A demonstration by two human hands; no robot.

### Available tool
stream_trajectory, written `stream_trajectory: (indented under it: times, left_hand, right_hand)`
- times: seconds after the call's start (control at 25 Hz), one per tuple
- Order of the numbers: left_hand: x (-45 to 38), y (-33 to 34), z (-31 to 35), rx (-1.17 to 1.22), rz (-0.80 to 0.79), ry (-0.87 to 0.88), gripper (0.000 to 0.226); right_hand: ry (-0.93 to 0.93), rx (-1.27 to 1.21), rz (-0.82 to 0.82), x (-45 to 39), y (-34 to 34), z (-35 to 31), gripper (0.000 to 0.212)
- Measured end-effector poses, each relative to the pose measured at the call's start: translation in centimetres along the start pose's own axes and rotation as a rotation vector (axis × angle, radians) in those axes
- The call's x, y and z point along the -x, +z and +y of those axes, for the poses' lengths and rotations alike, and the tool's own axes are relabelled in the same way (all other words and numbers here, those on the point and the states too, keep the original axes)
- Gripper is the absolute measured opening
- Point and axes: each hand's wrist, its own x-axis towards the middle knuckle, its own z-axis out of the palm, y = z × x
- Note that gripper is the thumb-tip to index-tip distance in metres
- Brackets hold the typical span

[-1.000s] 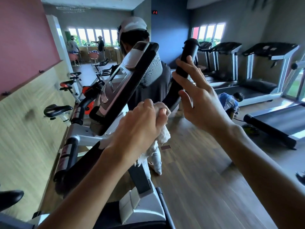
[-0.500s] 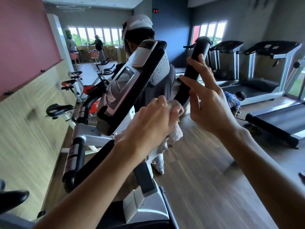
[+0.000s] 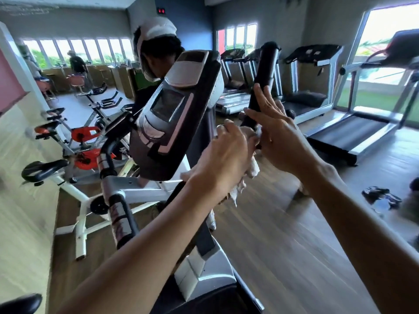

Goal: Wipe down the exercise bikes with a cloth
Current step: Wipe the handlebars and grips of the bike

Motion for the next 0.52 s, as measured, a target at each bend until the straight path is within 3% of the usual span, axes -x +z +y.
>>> stream_trajectory:
  times: [0.16,0.24,0.32,0.44,0.52]
  left_hand:
    - [0.2,-0.5,-0.8,0.122,-0.072,-0.022,0.055]
    - [1.7,-0.7,-1.0,0.052,-0.185,-0.087,0.054]
    - [2.4,-1.2,-1.2,0.053,-0.198,-0.093,0.049]
    - [2.6,-1.6,-1.6,0.31,-0.03,-0.014,0.022]
    - [2.6,-2.4,-2.2,0.37,0.154,0.083,0.017]
  right_hand:
    - [0.091,-0.003,-0.074,-0.3,-1.2,-0.5,0.071]
    - [0.106,-0.011,-0.08,-0.3,-1.4,-0.9,0.075]
    - [0.111,0.001,-0.091,-0.2,-1.3,-0.9,0.075]
    - [0.121,0.019,-0.14,-0.3,-1.4,-1.0,0.077]
    - [0.145,0.015,-0.16,-0.4,-1.3,-1.3,0.076]
